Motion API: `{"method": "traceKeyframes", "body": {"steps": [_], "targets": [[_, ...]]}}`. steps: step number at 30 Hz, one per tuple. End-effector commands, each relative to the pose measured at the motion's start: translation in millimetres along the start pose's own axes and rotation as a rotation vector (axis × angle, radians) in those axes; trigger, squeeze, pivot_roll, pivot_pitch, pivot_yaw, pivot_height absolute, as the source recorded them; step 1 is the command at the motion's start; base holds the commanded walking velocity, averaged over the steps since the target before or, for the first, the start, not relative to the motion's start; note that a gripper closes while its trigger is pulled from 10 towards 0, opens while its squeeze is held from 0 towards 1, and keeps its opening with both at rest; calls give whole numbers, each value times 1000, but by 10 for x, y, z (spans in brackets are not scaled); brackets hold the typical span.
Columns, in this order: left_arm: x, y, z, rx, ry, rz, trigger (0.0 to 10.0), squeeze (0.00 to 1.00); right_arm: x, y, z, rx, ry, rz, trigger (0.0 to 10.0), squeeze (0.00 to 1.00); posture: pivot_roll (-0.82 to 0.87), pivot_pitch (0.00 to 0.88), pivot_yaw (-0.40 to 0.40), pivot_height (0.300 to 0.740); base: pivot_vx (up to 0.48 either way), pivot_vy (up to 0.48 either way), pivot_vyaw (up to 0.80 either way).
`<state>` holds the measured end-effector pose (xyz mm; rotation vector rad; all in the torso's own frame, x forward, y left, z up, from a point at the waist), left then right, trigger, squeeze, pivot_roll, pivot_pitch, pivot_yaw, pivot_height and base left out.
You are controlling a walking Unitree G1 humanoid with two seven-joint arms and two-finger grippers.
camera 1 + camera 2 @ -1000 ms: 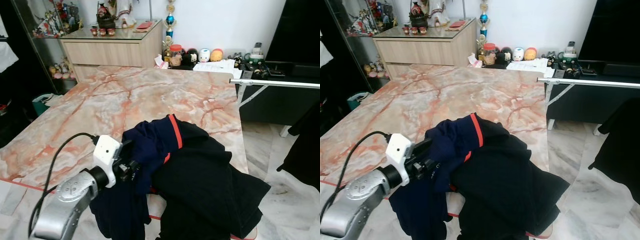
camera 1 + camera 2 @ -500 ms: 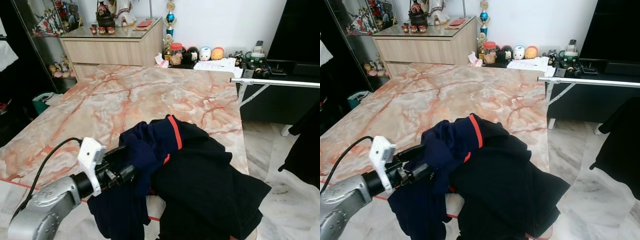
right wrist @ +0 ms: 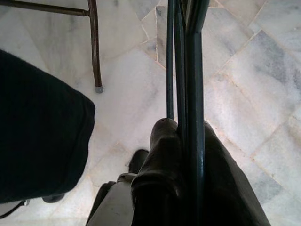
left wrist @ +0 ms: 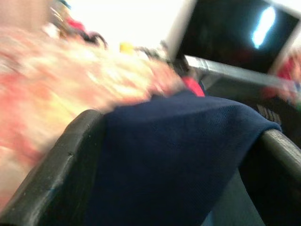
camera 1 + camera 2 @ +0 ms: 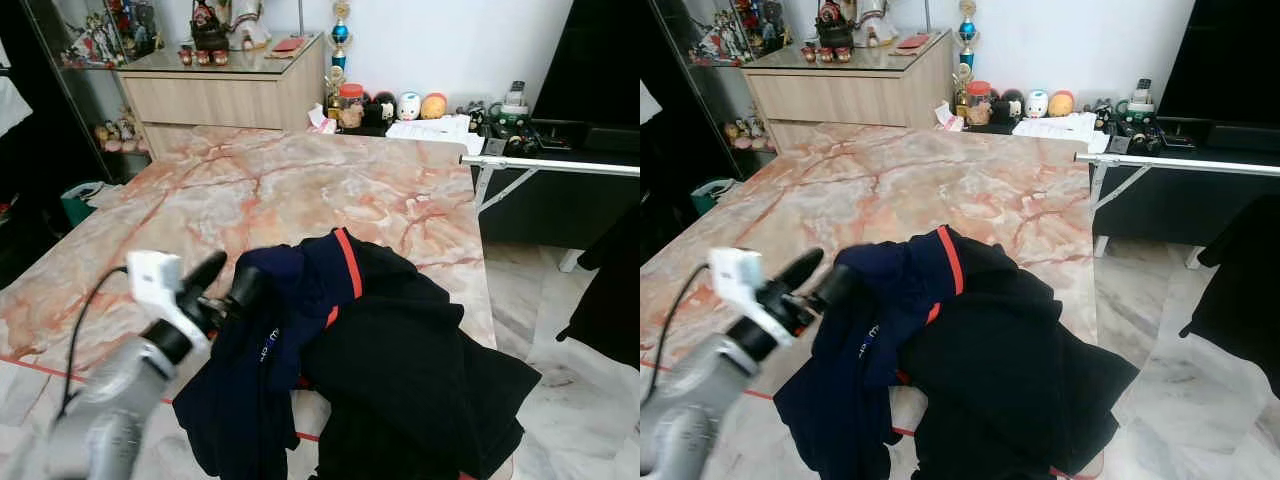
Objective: Hang hanger
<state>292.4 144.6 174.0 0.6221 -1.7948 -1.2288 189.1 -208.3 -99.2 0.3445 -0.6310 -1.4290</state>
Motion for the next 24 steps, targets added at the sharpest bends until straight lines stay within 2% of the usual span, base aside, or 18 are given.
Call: {"method": "traceKeyframes", "body": {"steps": [1, 2, 4, 6, 7, 8, 9, 12, 14, 15, 16, 17, 18, 19, 22, 24], "targets": [[119, -138, -12, -97, -69, -73, 10000, 0, -30, -3, -1, -6, 7, 7, 10000, 0, 90, 56, 44, 740, 0, 0, 0], [251, -264, 4, -185, -164, -100, 10000, 0, -33, -4, 0, -6, 6, 6, 10000, 0, 88, 57, 46, 740, 0, 0, 0], [317, -334, 35, -242, -224, -113, 10000, 0, -34, -5, 0, -6, 6, 4, 10000, 0, 88, 57, 46, 740, 0, 0, 0], [333, -355, 49, -260, -244, -121, 10000, 0, -35, -5, 0, -6, 6, 4, 10000, 0, 88, 57, 46, 740, 0, 0, 0], [342, -388, 73, -292, -268, -153, 10000, 0, -35, -5, 0, -6, 6, 3, 10000, 0, 89, 60, 48, 740, 0, 0, 0], [279, -352, 111, -305, -274, -201, 10000, 0, -38, -5, 0, -6, 8, 4, 10000, 0, 91, 61, 50, 740, 0, 0, 0], [244, -320, 111, -295, -260, -215, 10000, 0, -39, -5, 0, -6, 8, 3, 10000, 0, 91, 61, 50, 740, 0, 0, 0], [204, -172, 101, -239, -251, -182, 10000, 0, -44, -4, 0, -6, 11, 4, 10000, 0, 92, 62, 51, 740, 0, 0, 0], [240, 132, 50, -94, -268, -87, 10000, 0, -46, -1, 0, -4, 15, 11, 10000, 0, 96, 61, 50, 740, 0, 0, 0], [240, 132, 50, -94, -268, -87, 10000, 0, -46, -1, 0, -4, 15, 11, 10000, 0, 96, 61, 50, 740, 0, 0, 0], [221, 208, 26, -47, -249, -68, 10000, 0, -47, -1, 0, -4, 14, 10, 10000, 0, 96, 62, 50, 740, 0, 0, 0], [172, 340, -8, 42, -212, -22, 10000, 0, -47, -1, 0, -4, 13, 9, 10000, 0, 96, 62, 50, 740, 0, 0, 0], [172, 340, -8, 42, -212, -22, 10000, 0, -47, -1, 0, -4, 13, 9, 10000, 0, 96, 62, 50, 740, 0, 0, 0], [26, 418, -47, 112, -97, -46, 10000, 0, -46, -1, 0, -5, 12, 8, 10000, 0, 92, 62, 51, 740, 0, 0, 0], [-158, 435, -93, 133, 90, -186, 10000, 0, -43, -1, -1, -5, 12, 9, 10000, 0, 92, 61, 51, 740, 0, 0, 0], [-126, 271, -116, 13, 65, -314, 10000, 0, -41, 0, -1, -5, 12, 12, 10000, 0, 94, 61, 49, 740, 0, 0, 0]]}}
Point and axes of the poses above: a point about 5 cm out from each wrist's last joint towards the gripper, its own z axis pointing back from the gripper into the wrist, its own y axis along the axis of the wrist's last joint, x = y × z, the point moved 2 cm from there along -z, pointing out of the wrist towards the gripper, and after that the axes turned 7 degrees about z, right-handed, at the moved point
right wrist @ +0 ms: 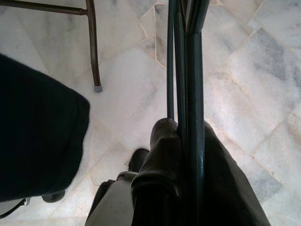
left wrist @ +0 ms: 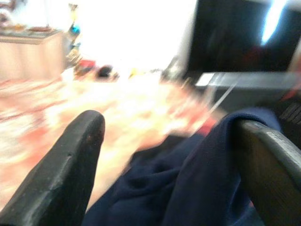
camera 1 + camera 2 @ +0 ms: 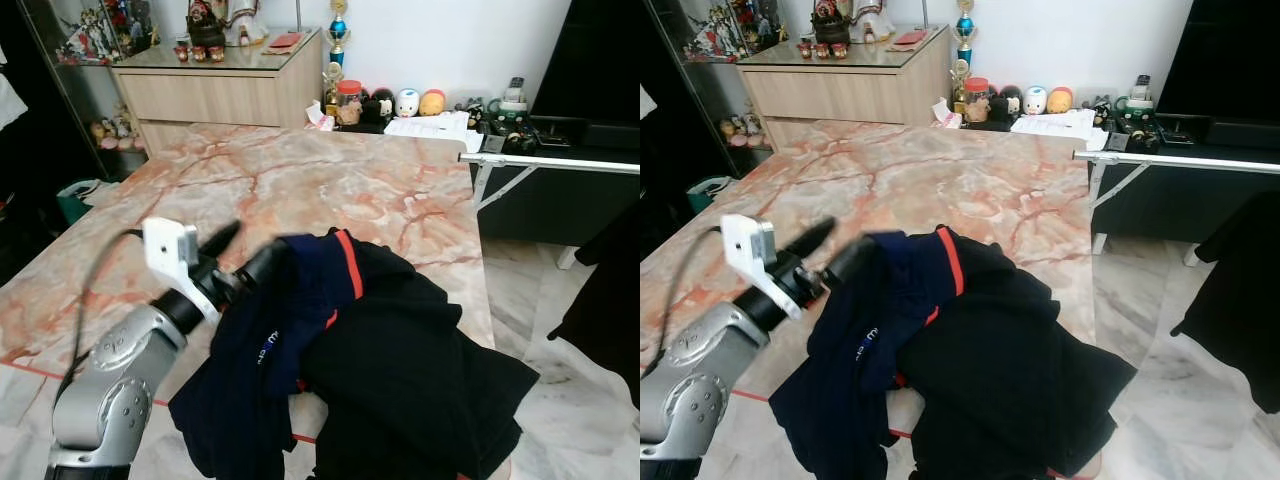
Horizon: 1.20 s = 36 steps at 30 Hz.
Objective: Hang hanger
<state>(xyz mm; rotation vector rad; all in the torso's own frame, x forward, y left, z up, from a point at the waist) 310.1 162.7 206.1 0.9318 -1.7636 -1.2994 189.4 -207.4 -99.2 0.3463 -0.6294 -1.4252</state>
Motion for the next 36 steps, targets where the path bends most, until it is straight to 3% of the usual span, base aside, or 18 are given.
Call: {"method": "traceKeyframes", "body": {"steps": [1, 2, 3, 6, 7, 8, 9, 11, 13, 15, 18, 22, 24, 28, 36], "targets": [[102, -228, 21, -147, -68, -117, 10000, 0, -32, -2, -1, -6, 9, 11, 10000, 0, 92, 62, 48, 740, 0, 0, 0], [160, -315, 41, -205, -115, -144, 10000, 0, -31, -2, -1, -6, 9, 12, 10000, 0, 93, 64, 46, 740, 0, 0, 0], [344, -476, 129, -321, -270, -165, 10000, 0, -31, -1, -1, -6, 10, 16, 10000, 0, 92, 65, 47, 740, 0, 0, 0], [629, -595, 338, -446, -517, -129, 10000, 0, -32, 1, -1, -5, 10, 20, 10000, 0, 92, 65, 47, 740, 0, 0, 0], [629, -595, 338, -446, -517, -129, 10000, 0, -32, 1, -1, -5, 10, 20, 10000, 0, 92, 65, 47, 740, 0, 0, 0], [683, -473, 330, -370, -533, -28, 10000, 0, -30, -2, -1, -5, 9, 18, 10000, 0, 91, 67, 48, 740, 0, 0, 0], [578, -340, 217, -253, -431, 6, 10000, 0, -27, -4, 0, -6, 8, 15, 10000, 0, 93, 67, 48, 740, 0, 0, 0], [455, -303, 149, -210, -342, -16, 10000, 0, -27, -4, 0, -6, 8, 17, 10000, 0, 97, 66, 47, 740, 0, 0, 0], [228, -211, 53, -126, -177, -57, 10000, 0, -29, -3, -1, -6, 9, 18, 10000, 0, 96, 66, 46, 740, 0, 0, 0], [-16, -60, 1, -17, 0, -27, 10000, 0, -31, -2, -1, -6, 11, 19, 10000, 0, 91, 66, 47, 740, 0, 0, 0], [-220, 50, 1, 74, 176, 13, 10000, 0, -28, -3, -1, -5, 9, 18, 10000, 0, 92, 65, 47, 740, 0, 0, 0], [-247, -5, 1, 53, 232, -22, 10000, 0, -27, -3, 0, -5, 8, 17, 10000, 0, 92, 64, 47, 740, 0, 0, 0], [-202, -232, 20, -26, 233, -98, 10000, 0, -32, -1, 0, -4, 8, 18, 10000, 0, 86, 64, 47, 740, 0, 0, 0], [-173, -361, 57, -28, 266, -63, 10000, 0, -27, -3, 1, -2, -1, 6, 10000, 0, 83, 65, 48, 740, 0, 0, 0], [-155, -403, 66, -36, 276, -102, 10000, 0, -24, -5, 1, -5, -4, -1, 10000, 0, 93, 65, 47, 740, 0, -199, 0]]}}
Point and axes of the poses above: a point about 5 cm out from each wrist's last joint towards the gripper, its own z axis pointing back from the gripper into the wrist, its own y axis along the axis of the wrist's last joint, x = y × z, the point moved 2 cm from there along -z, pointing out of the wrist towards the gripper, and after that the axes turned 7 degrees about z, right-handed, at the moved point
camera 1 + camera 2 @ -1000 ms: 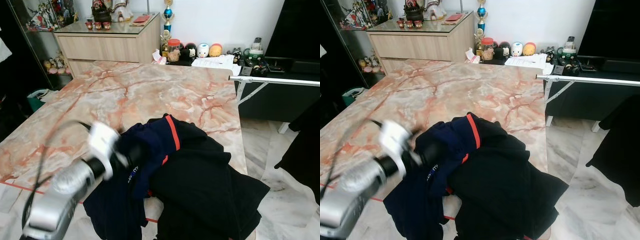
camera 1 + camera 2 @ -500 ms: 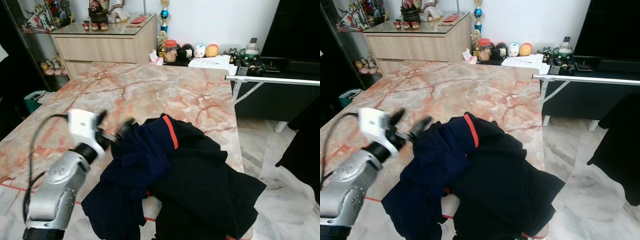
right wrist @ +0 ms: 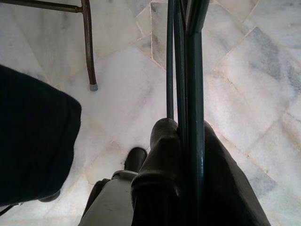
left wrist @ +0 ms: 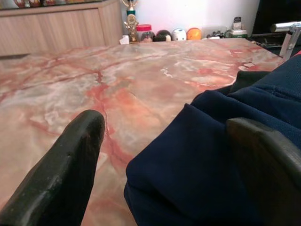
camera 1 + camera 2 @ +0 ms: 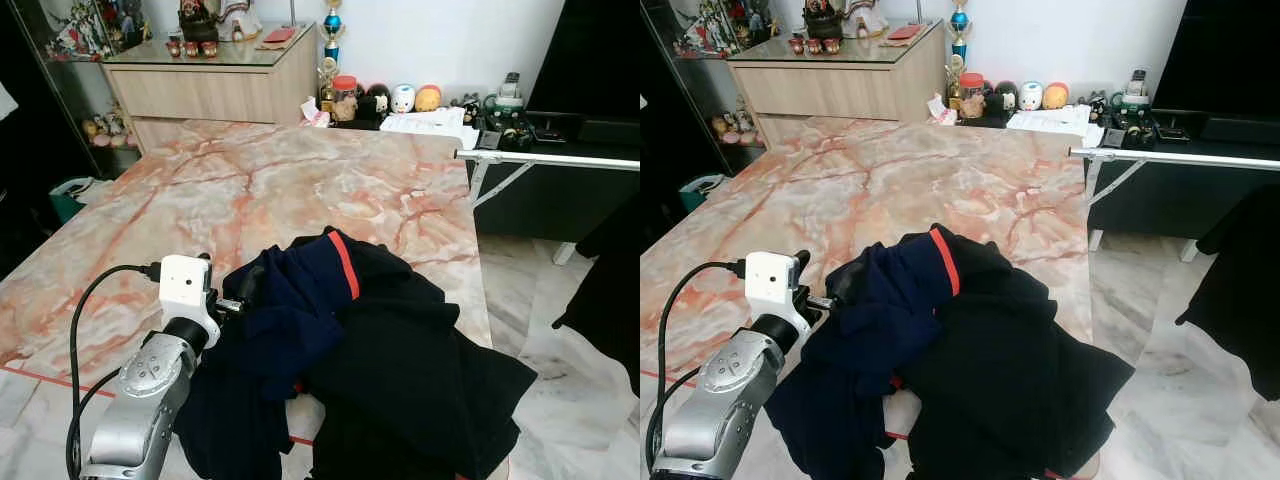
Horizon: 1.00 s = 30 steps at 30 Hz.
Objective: Hang hanger
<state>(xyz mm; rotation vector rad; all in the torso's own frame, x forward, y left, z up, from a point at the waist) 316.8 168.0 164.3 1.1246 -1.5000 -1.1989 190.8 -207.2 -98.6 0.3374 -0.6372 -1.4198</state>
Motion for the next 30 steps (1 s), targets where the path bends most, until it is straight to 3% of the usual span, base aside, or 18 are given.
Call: {"method": "traceKeyframes", "body": {"steps": [1, 30], "targets": [[-18, -9, 8, 1, 6, -8, 10000, 0, -25, -19, 4, -5, 5, -9, 10000, 0, 93, 65, 47, 740, 0, -319, 0], [39, -8, 5, 13, -13, -2, 10000, 0, -1, -20, 7, 0, -33, -36, 10000, 0, 92, 65, 44, 740, 0, -447, 0]]}}
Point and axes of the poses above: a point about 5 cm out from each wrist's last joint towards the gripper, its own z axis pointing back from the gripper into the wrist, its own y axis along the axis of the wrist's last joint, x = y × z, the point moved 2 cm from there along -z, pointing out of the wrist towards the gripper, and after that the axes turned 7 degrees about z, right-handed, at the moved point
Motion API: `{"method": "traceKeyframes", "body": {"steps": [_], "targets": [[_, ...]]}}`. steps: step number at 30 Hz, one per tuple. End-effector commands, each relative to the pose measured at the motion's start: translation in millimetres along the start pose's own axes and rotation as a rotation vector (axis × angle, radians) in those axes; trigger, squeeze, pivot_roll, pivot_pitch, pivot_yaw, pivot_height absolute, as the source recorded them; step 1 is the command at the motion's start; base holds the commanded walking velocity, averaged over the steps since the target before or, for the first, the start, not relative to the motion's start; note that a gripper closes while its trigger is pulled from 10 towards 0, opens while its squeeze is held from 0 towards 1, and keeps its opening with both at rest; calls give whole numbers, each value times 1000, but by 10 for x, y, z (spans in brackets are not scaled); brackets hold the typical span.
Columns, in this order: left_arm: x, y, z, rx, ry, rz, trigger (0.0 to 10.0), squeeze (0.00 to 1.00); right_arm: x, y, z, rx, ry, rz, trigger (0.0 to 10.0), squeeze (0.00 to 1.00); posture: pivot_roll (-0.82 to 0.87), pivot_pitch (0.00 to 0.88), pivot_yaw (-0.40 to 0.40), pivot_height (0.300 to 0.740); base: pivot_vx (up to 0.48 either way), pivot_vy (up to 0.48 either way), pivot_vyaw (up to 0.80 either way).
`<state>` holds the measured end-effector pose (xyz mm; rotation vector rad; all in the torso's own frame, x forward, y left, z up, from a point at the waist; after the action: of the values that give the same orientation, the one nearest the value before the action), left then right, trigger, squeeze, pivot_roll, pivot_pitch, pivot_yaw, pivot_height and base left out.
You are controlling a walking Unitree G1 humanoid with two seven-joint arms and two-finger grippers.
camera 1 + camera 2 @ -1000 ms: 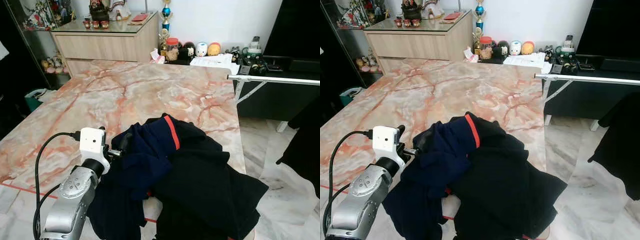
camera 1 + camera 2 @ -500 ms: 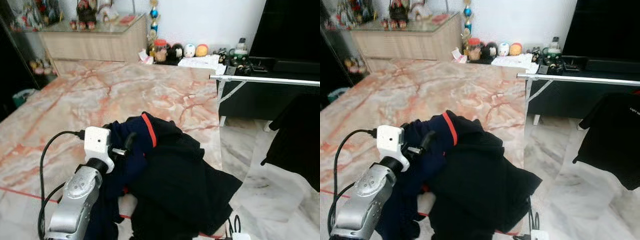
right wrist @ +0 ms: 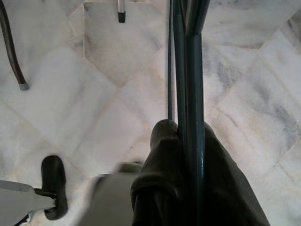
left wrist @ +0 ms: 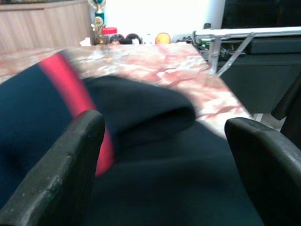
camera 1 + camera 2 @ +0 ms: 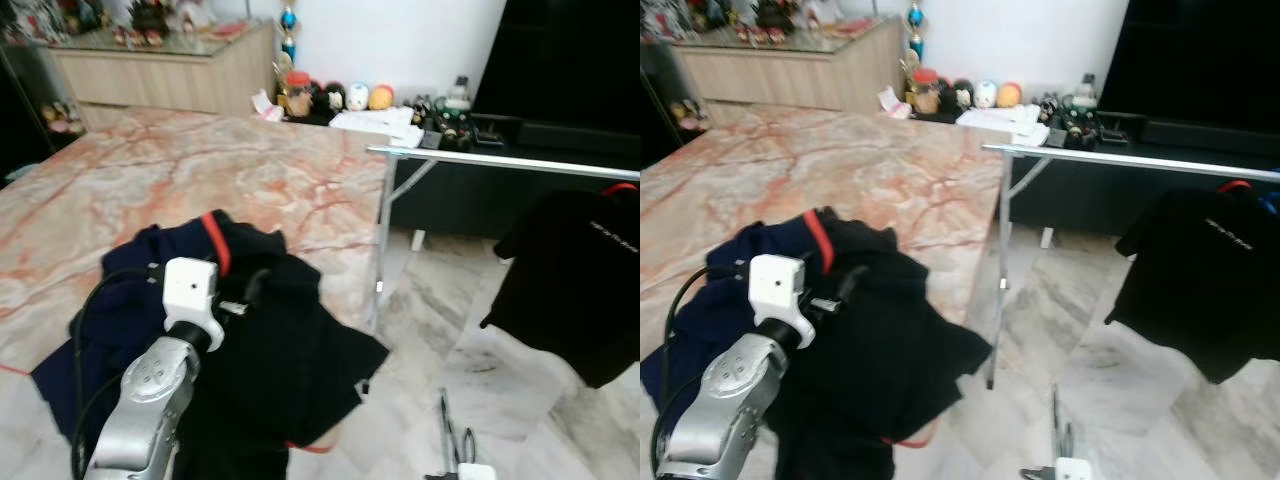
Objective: Hang hanger
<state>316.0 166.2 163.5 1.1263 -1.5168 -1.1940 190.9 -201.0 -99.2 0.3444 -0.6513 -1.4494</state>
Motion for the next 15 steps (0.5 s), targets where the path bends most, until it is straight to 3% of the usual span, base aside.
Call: {"method": "traceKeyframes", "body": {"steps": [1, 11, 15], "targets": [[21, 1, -1, 1, -5, -5, 10000, 0, 62, -24, 2, -8, -19, -6, 10000, 0, 92, 65, 44, 740, 0, -469, 0], [48, -6, -5, -1, -17, -9, 10000, 0, 66, -24, 5, 1, -33, -46, 10000, 0, 90, 65, 45, 740, 0, -466, 0], [50, -9, -9, -2, -17, -8, 10000, 0, 66, -26, 6, 0, -35, -61, 10000, 0, 91, 64, 44, 740, 0, -465, -650]]}}
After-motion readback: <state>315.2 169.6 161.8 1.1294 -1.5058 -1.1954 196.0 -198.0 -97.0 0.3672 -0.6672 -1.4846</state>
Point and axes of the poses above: a point about 5 cm out from each wrist's last joint towards the gripper, its own z axis pointing back from the gripper into the wrist, its own y axis along the axis of the wrist's last joint, x = y × z, the point moved 2 cm from there along -z, pointing out of the wrist towards the gripper, and after that the axes turned 7 degrees about z, right-handed, at the moved point
